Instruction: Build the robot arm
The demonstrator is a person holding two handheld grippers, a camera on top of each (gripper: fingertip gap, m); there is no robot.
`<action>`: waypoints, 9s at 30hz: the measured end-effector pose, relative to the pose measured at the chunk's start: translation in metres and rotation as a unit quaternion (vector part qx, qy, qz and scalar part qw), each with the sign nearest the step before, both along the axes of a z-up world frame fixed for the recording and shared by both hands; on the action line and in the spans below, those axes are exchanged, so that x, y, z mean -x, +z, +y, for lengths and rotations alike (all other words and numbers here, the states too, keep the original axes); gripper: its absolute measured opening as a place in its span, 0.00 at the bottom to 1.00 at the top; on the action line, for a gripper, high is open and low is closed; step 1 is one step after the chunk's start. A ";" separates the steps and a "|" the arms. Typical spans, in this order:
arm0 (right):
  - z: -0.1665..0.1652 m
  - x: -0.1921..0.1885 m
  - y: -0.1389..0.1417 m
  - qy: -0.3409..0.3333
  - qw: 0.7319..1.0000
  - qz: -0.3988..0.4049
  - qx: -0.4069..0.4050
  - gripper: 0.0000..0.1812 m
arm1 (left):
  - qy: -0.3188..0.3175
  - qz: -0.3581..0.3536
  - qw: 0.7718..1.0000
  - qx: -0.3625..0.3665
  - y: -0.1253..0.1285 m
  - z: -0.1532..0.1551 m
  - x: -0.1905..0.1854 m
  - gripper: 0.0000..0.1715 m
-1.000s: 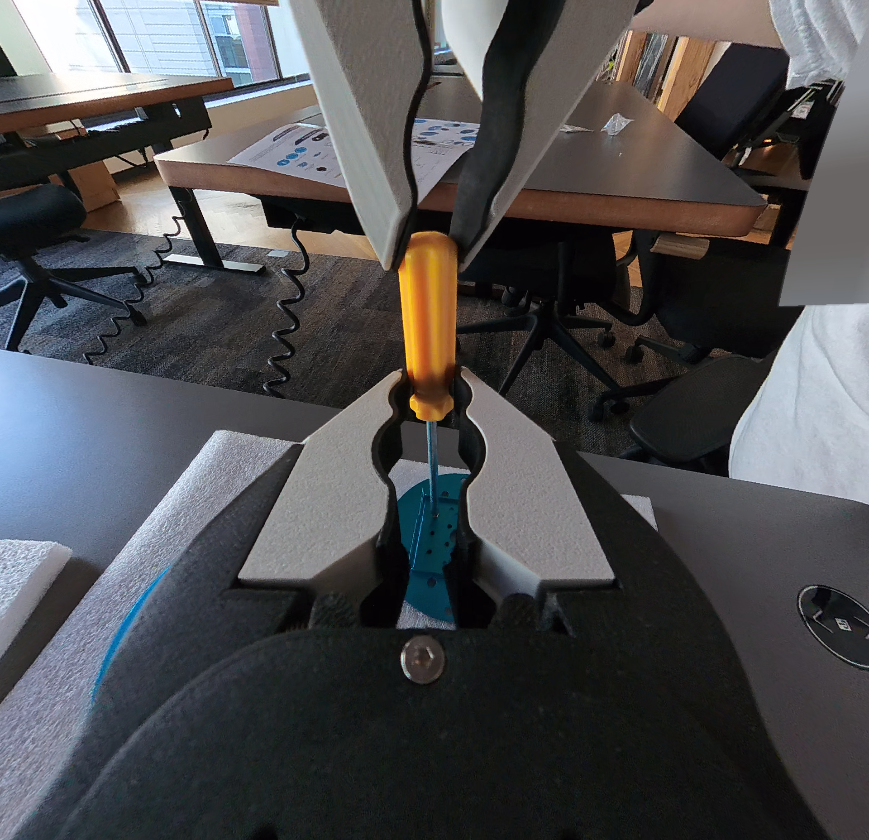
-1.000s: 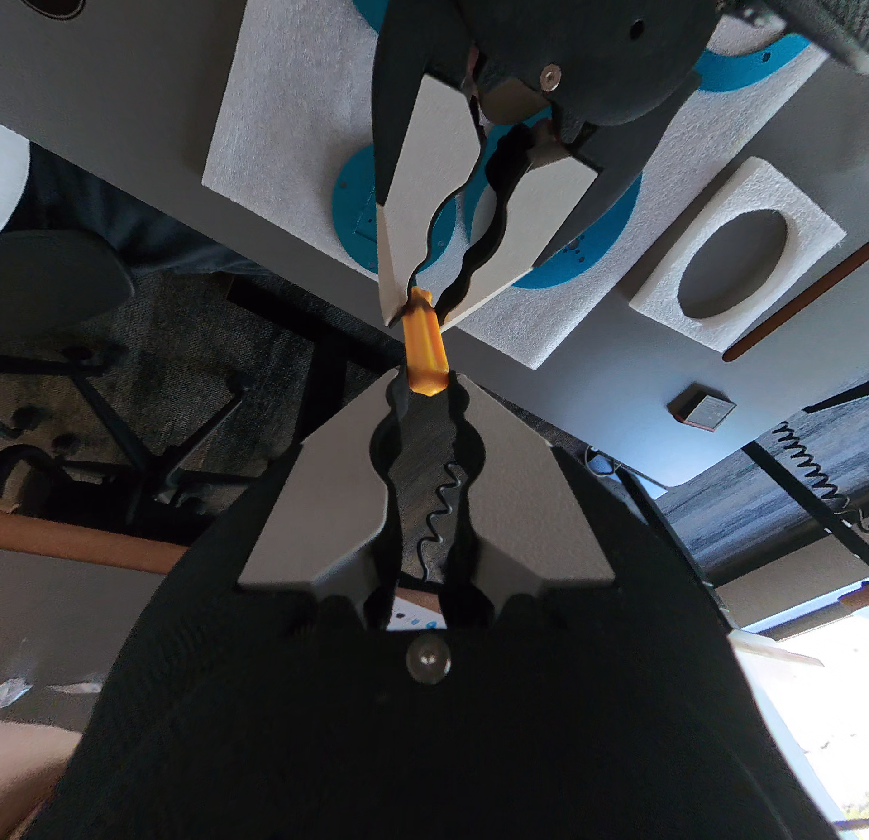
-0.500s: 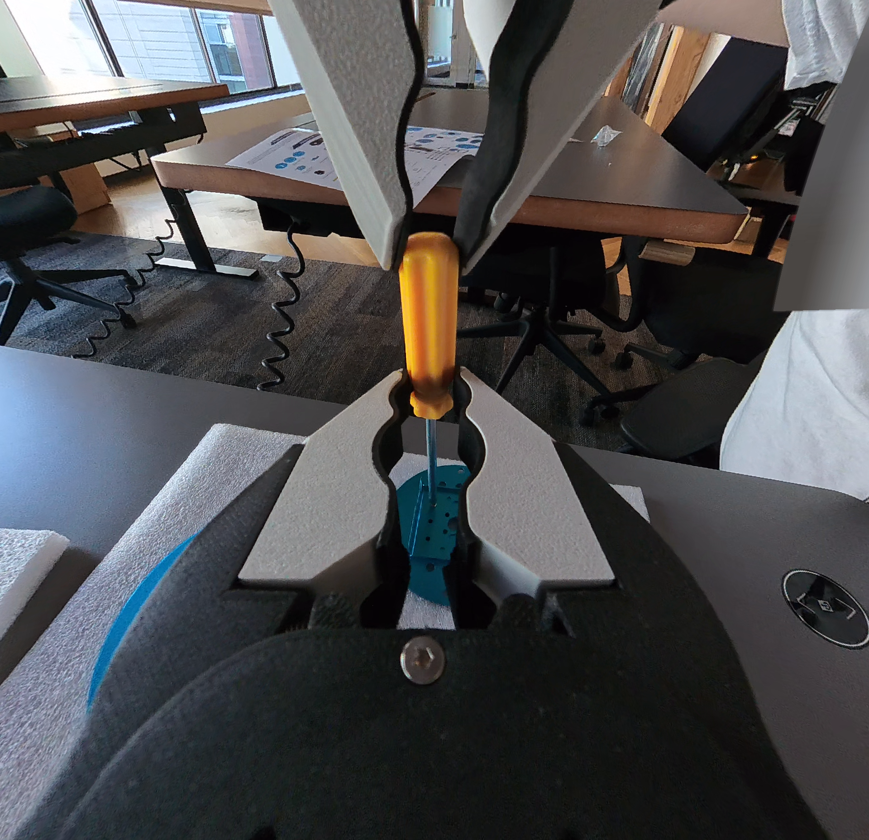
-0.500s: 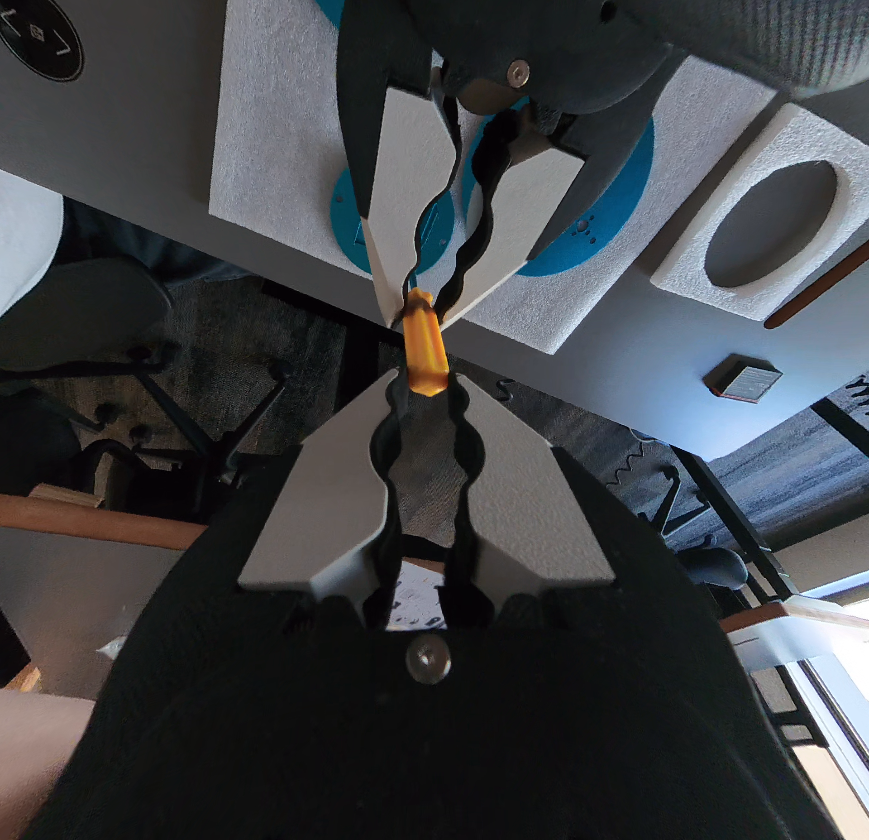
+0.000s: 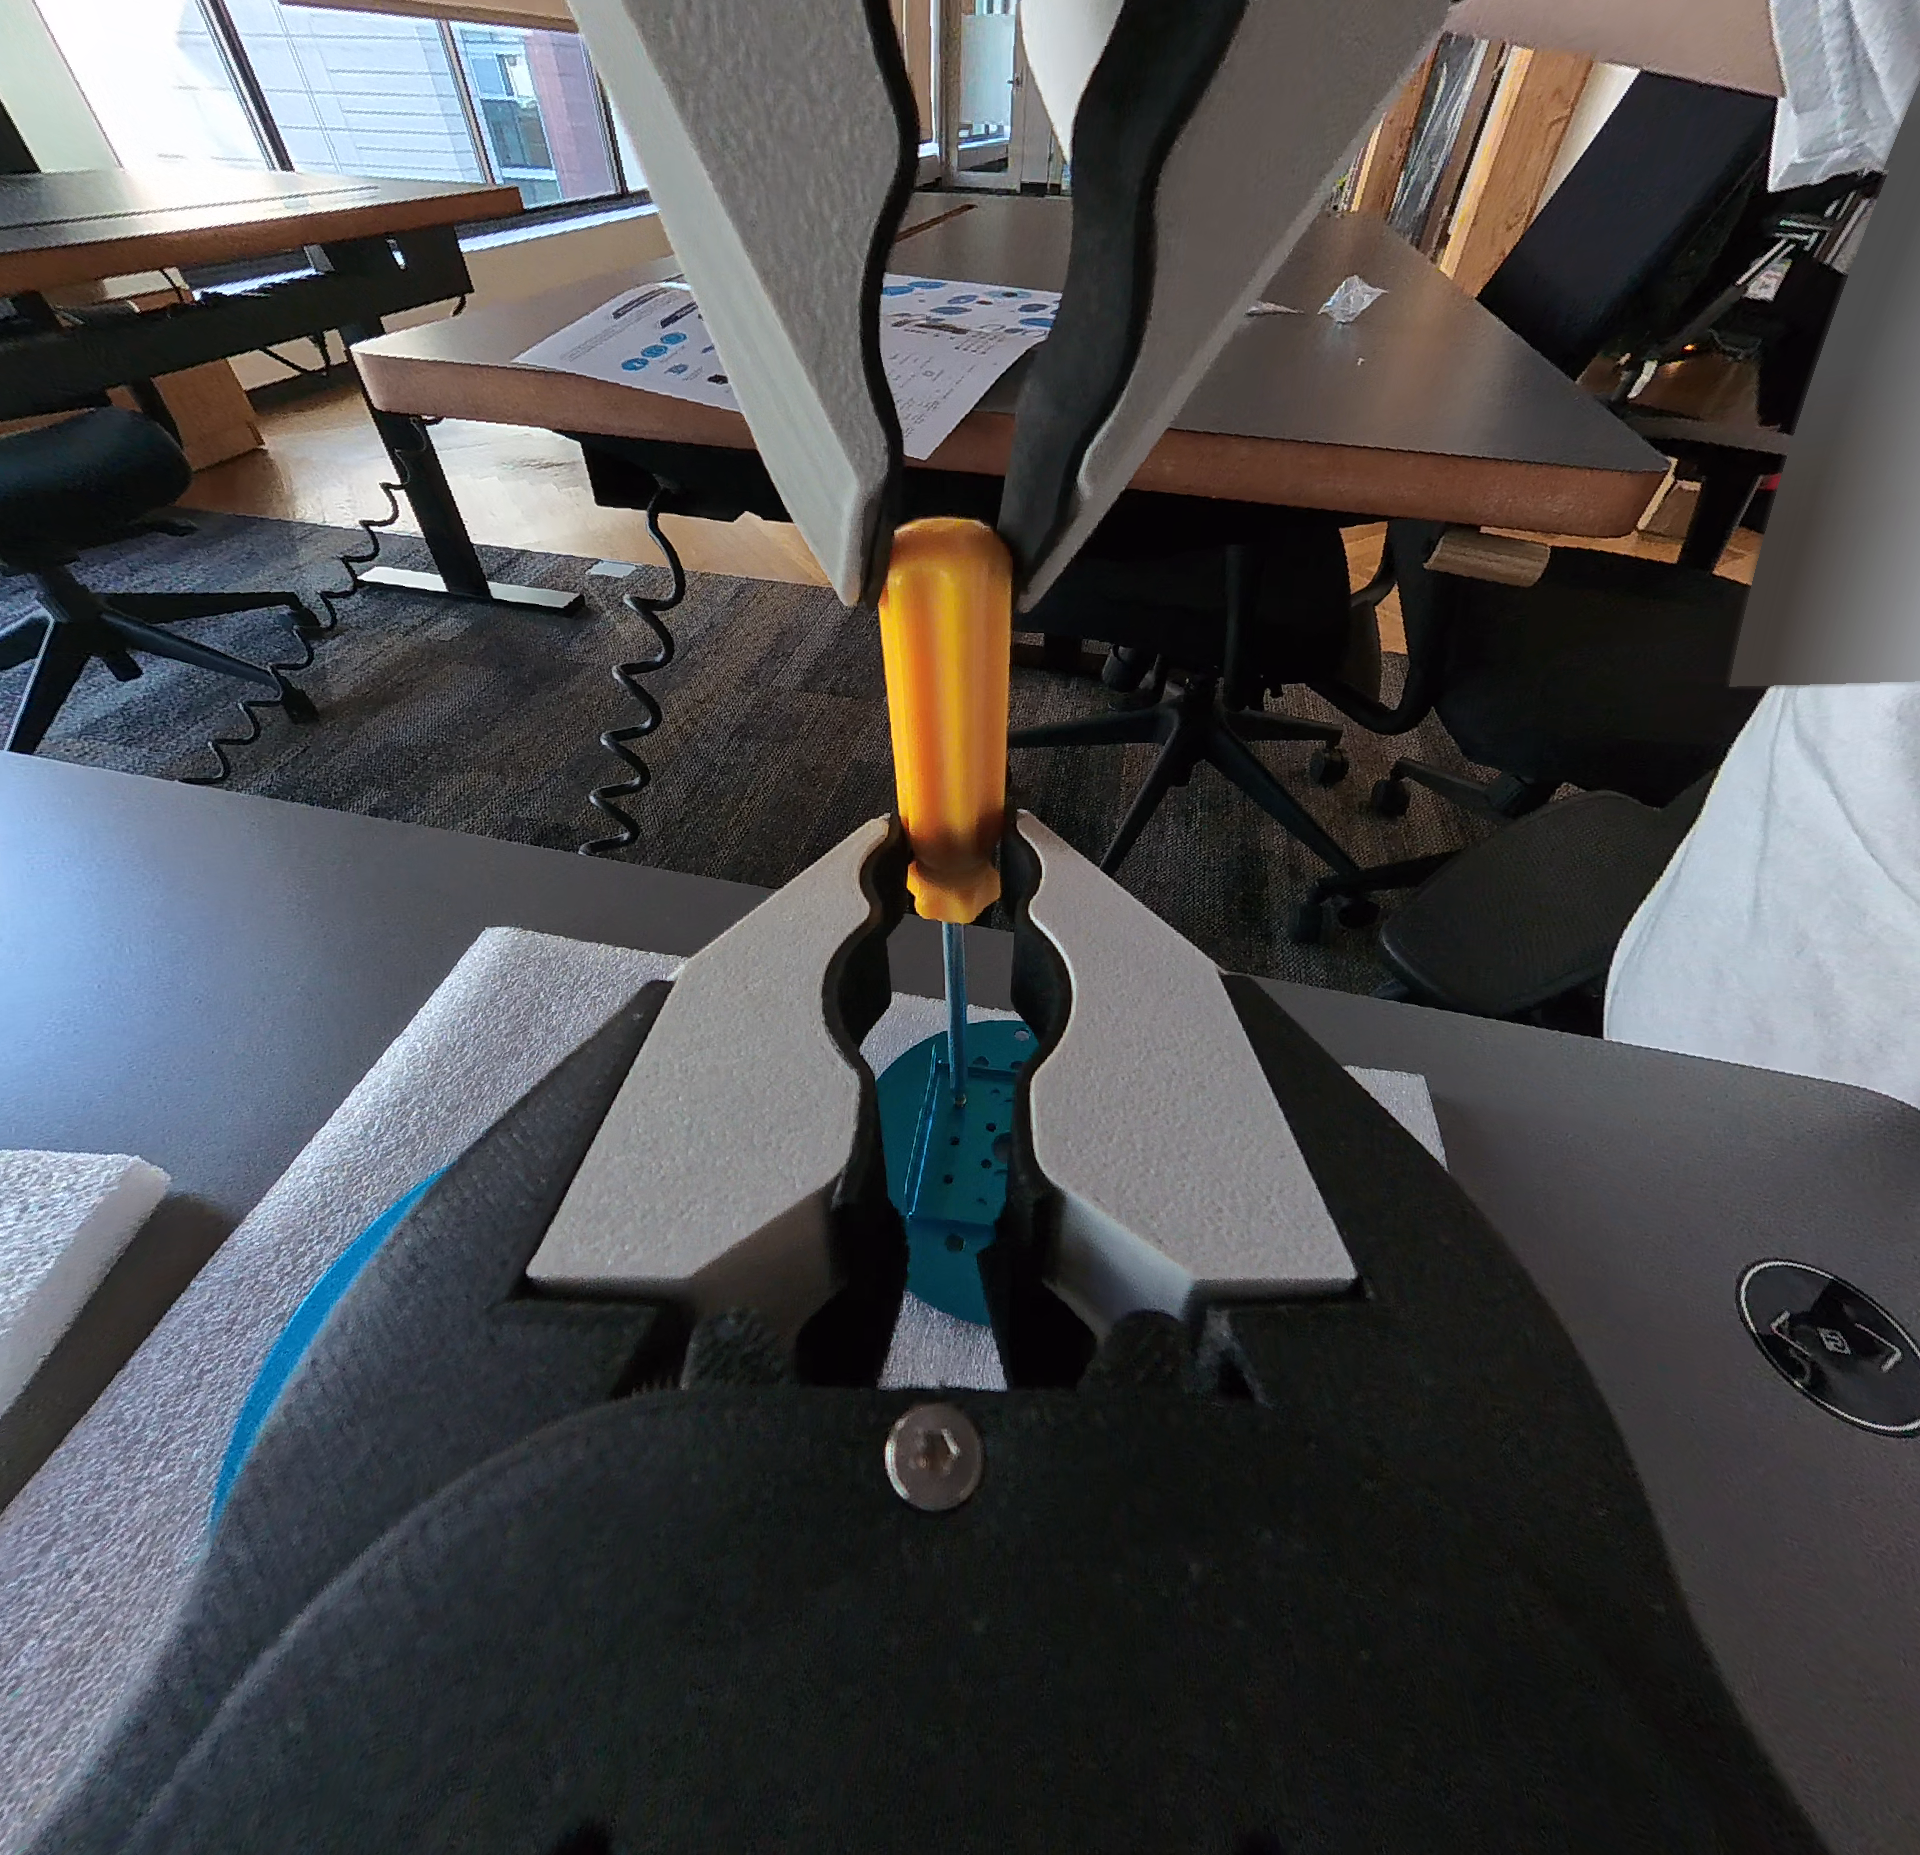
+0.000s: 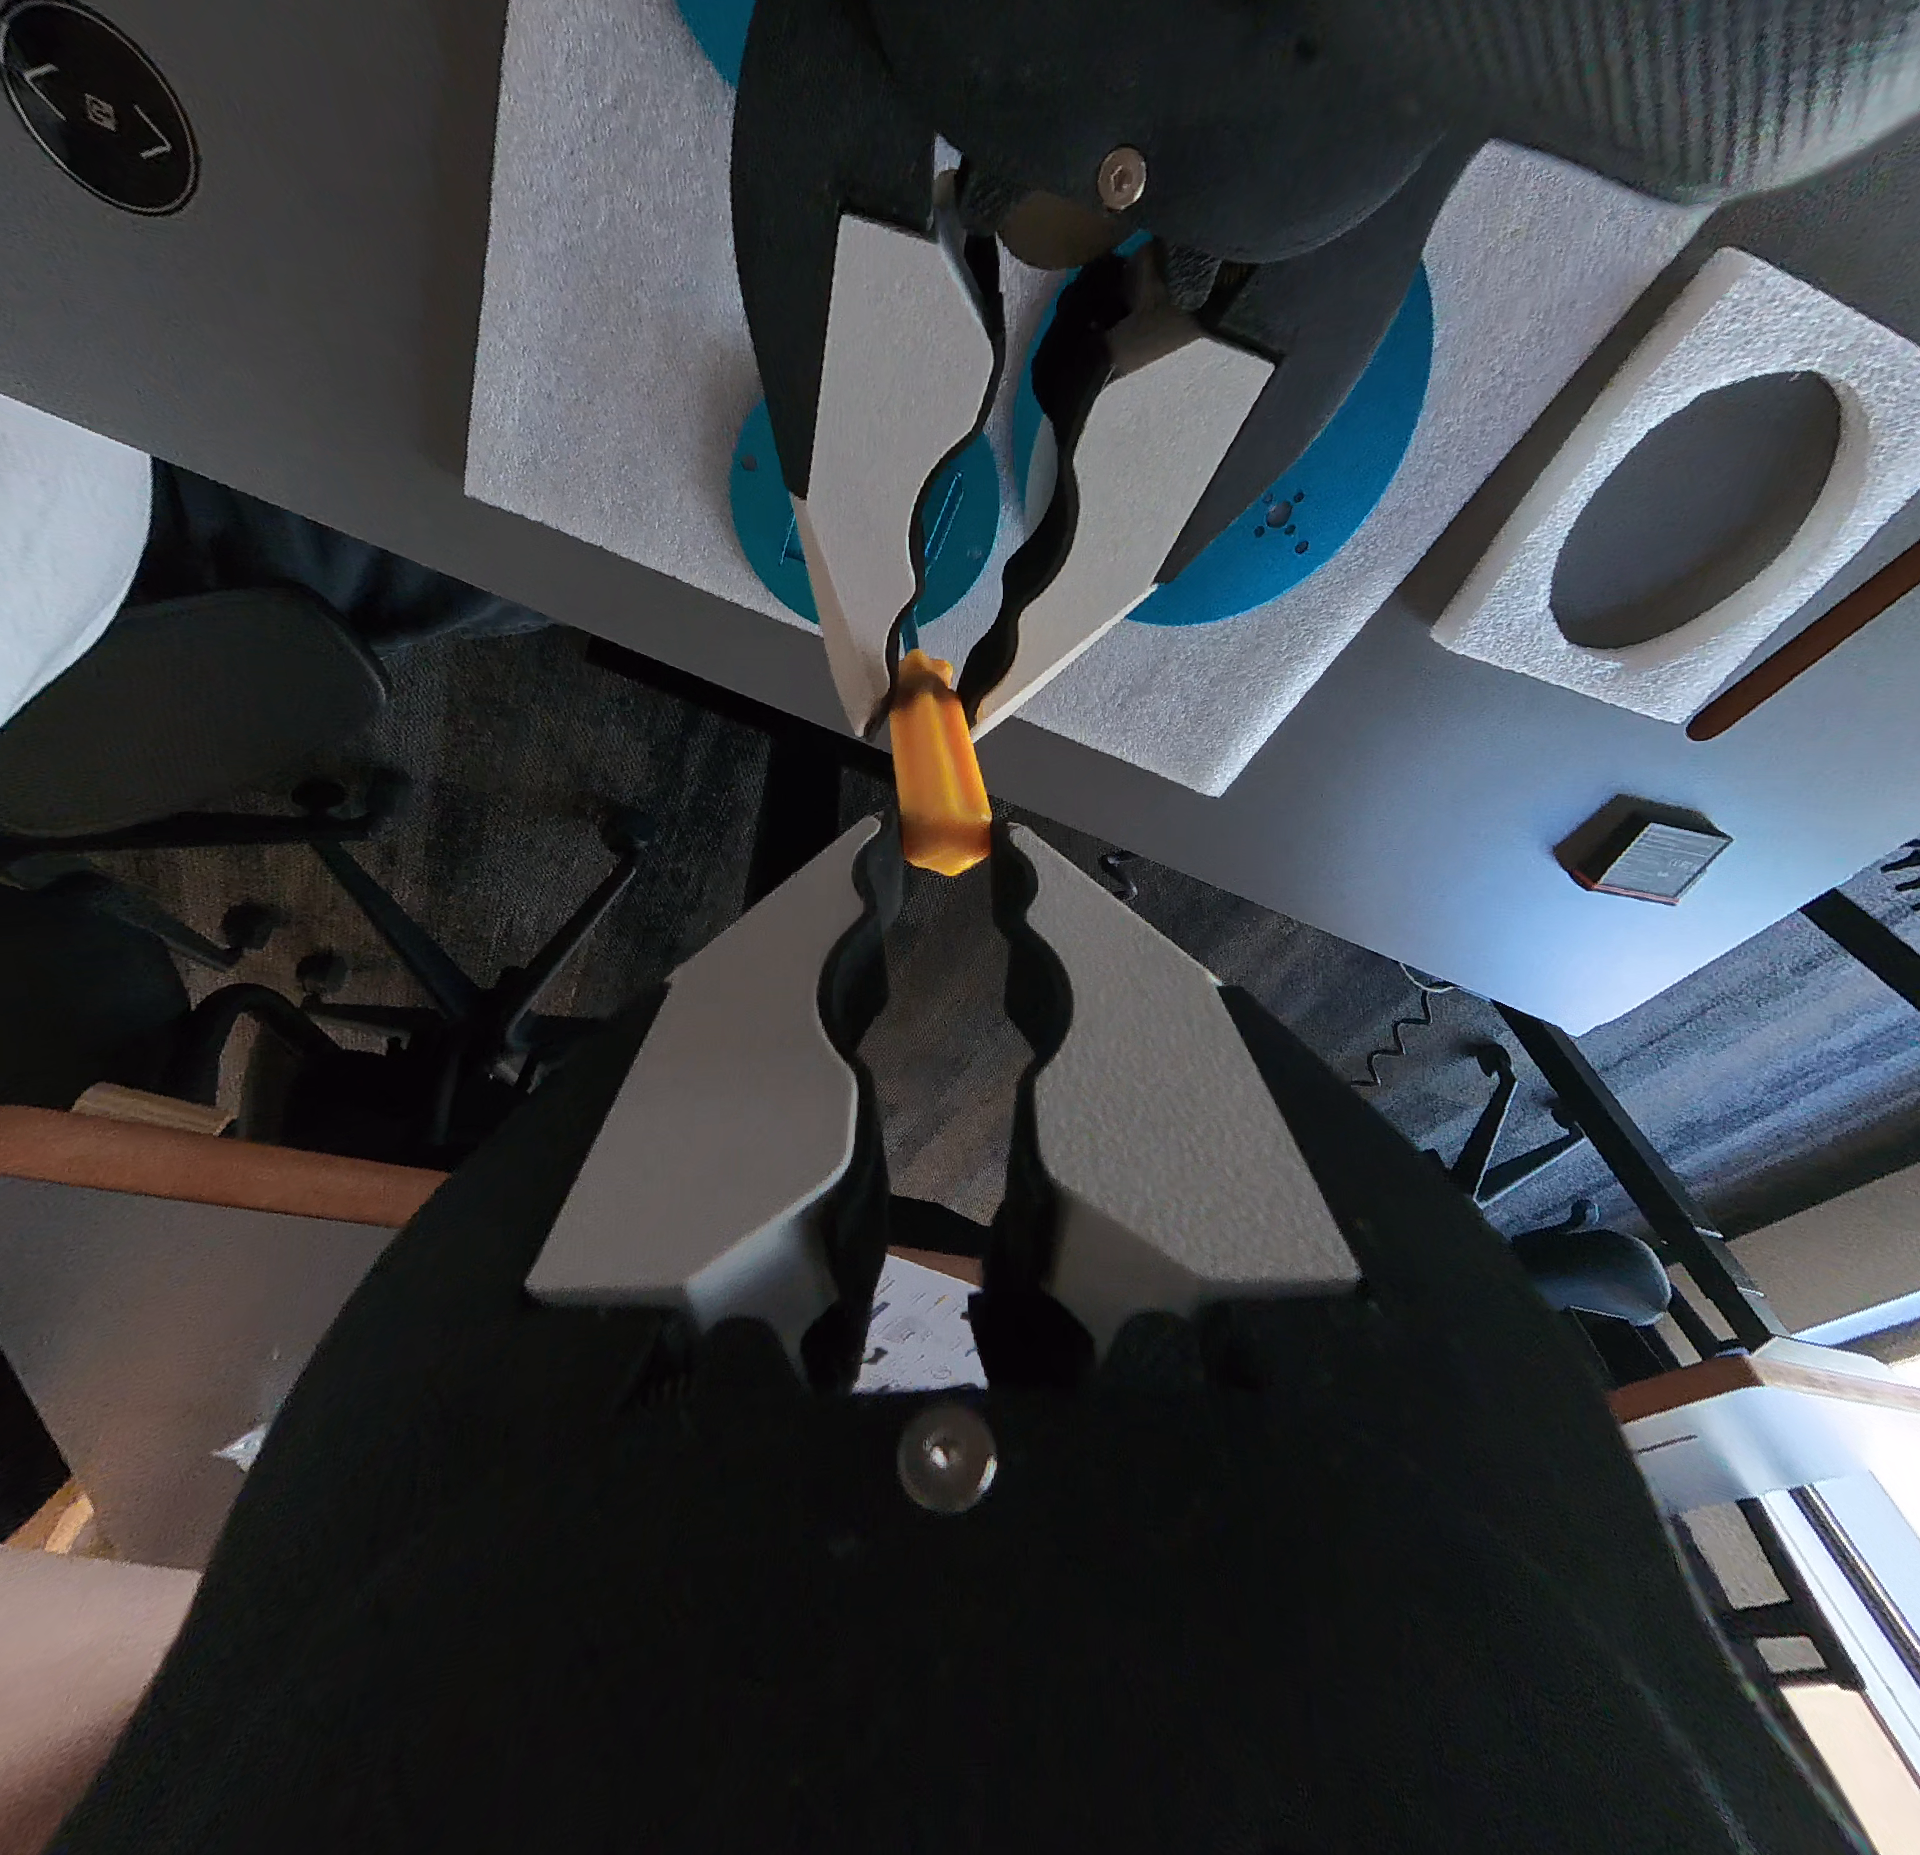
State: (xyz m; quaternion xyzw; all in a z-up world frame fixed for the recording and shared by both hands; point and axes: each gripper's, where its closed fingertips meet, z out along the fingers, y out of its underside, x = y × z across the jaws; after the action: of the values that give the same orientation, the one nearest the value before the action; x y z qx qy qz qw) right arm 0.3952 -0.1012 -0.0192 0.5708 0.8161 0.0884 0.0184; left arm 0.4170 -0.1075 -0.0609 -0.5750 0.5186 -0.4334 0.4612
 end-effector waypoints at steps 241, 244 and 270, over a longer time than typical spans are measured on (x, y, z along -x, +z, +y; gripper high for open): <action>-0.015 -0.004 -0.012 -0.225 0.964 0.121 0.076 0.09 | 0.008 0.063 0.997 -0.036 -0.010 -0.006 -0.020 0.06; -0.012 0.000 -0.010 -0.078 0.987 0.135 0.040 0.14 | 0.005 0.066 0.997 -0.041 -0.010 -0.007 -0.021 0.06; -0.012 -0.001 -0.014 -0.250 0.959 0.123 0.054 0.10 | 0.013 0.064 0.997 -0.029 -0.012 -0.004 -0.020 0.06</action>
State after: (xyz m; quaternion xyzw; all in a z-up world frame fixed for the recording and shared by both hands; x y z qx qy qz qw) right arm 0.3964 -0.1137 -0.0330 0.7613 0.6468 -0.0342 -0.0299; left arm 0.4370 -0.1111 -0.0725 -0.5947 0.5518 -0.3747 0.4489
